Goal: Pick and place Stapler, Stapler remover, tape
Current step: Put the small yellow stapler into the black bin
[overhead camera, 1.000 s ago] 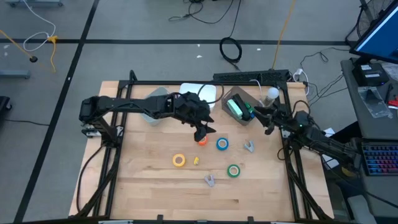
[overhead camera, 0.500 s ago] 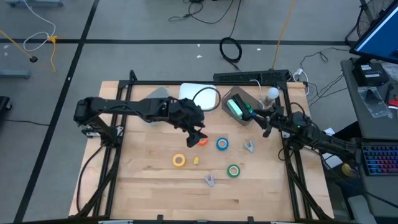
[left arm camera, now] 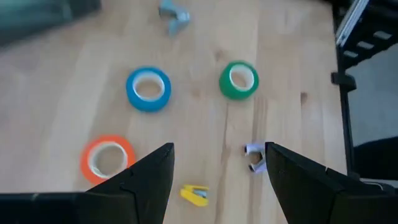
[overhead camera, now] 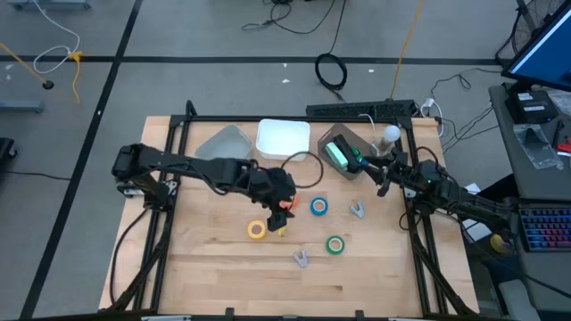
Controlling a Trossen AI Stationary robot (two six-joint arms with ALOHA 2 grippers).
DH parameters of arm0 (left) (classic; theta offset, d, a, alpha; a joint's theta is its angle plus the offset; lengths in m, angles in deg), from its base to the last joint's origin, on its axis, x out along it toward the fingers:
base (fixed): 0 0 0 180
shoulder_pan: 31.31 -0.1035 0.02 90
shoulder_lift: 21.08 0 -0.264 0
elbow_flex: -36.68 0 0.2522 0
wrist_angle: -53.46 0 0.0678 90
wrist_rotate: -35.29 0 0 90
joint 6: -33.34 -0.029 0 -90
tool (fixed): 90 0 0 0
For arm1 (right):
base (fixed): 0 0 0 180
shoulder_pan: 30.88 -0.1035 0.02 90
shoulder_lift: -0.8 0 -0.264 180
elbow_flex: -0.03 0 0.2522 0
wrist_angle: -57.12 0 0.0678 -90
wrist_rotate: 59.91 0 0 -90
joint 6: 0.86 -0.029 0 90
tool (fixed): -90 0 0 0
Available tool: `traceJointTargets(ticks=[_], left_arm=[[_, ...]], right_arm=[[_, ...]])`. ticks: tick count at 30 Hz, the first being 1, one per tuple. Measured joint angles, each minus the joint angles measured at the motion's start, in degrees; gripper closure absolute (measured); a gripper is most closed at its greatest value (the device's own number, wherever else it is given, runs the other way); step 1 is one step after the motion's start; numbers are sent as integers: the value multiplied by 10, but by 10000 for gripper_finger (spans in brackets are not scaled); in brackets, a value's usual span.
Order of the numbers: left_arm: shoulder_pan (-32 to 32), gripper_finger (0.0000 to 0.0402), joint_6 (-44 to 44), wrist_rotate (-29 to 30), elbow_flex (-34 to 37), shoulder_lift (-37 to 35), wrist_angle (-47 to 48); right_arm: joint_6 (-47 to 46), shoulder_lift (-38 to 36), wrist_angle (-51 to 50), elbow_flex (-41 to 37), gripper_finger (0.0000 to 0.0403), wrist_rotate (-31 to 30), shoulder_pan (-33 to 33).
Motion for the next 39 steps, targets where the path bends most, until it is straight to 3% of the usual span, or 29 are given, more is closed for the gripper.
traceJointTargets(ticks=[9,20,39], left_arm=[[1,149,186,0,0,59,10],[4,149,213,-1,0,65,-22],[35,149,456,16,-1,82,26]], right_arm=[[-3,0,0,0,243,0,0],[-2,0,-1,0,243,0,0],[1,0,0,0,243,0,0]])
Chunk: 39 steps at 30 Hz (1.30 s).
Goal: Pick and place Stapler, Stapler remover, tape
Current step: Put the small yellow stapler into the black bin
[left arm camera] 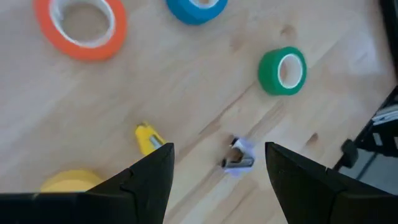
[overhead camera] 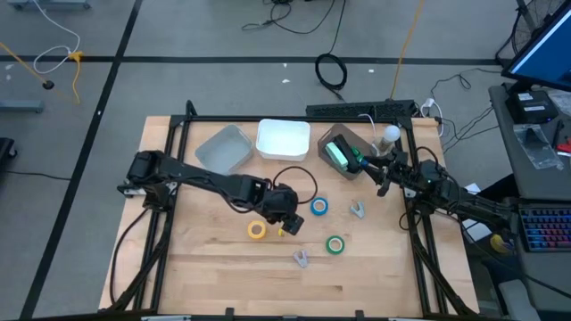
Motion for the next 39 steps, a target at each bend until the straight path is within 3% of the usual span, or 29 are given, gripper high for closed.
traceJointTargets(ticks=[16,39], left_arm=[[11,149,26,-83,1,99,-1],[10,149,35,3,1,115,41]], right_arm=[[0,7,8,0,241,2,0],[0,7,9,0,243,2,0]])
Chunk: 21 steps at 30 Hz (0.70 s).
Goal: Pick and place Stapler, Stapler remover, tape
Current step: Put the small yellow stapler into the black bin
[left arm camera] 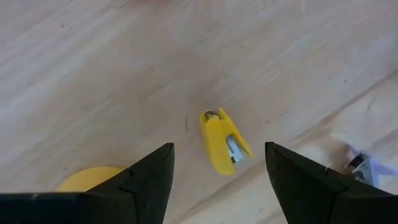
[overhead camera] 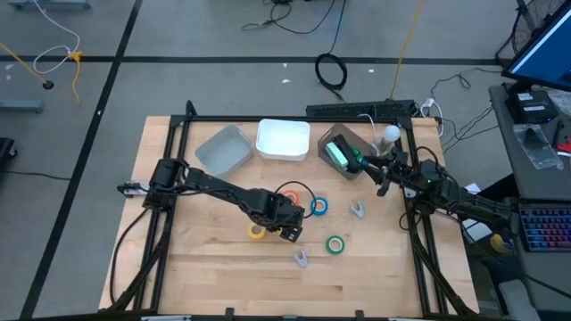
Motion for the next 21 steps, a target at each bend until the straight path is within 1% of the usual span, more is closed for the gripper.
traceJointTargets(ticks=[14,17,21], left_arm=[[-1,153,-12,-25,-1,24,-14],[-2,172,-14,-42,-1,25,-11],[-2,217,-14,-46,-1,30,-9]], right_arm=[[4,0,1,0,241,-7,0],[4,0,1,0,242,-18,0],[7,0,3,0,242,-17,0]])
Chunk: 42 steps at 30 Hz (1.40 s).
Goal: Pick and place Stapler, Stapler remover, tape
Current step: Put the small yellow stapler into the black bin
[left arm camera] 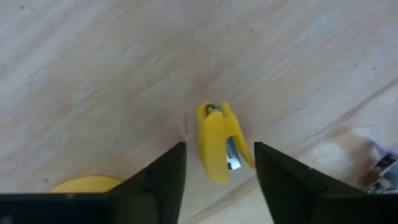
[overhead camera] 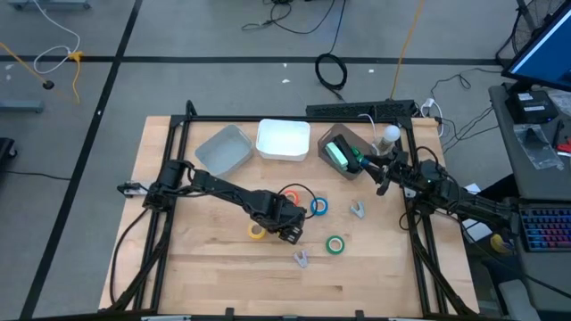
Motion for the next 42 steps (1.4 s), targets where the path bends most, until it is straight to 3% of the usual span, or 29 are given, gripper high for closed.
traceJointTargets(ticks=[8,13,18,24,37,42], left_arm=[[0,303,-5,-1,1,1,2],[-3,333,-10,-13,0,1,-11],[-9,324,-39,-15,-9,1,-9],[-15,316,-98,-26,-52,0,-9],[-56,315,-335,-20,-204,-1,-8],[-79,314,-393,-20,-256,-1,-20]], right_arm=[[0,0,0,0,243,0,0],[0,0,0,0,241,0,0],[-5,0,3,0,243,1,0],[-87,0,3,0,241,2,0],[-131,0,4,0,244,4,0],[-100,0,9,0,247,72,0]])
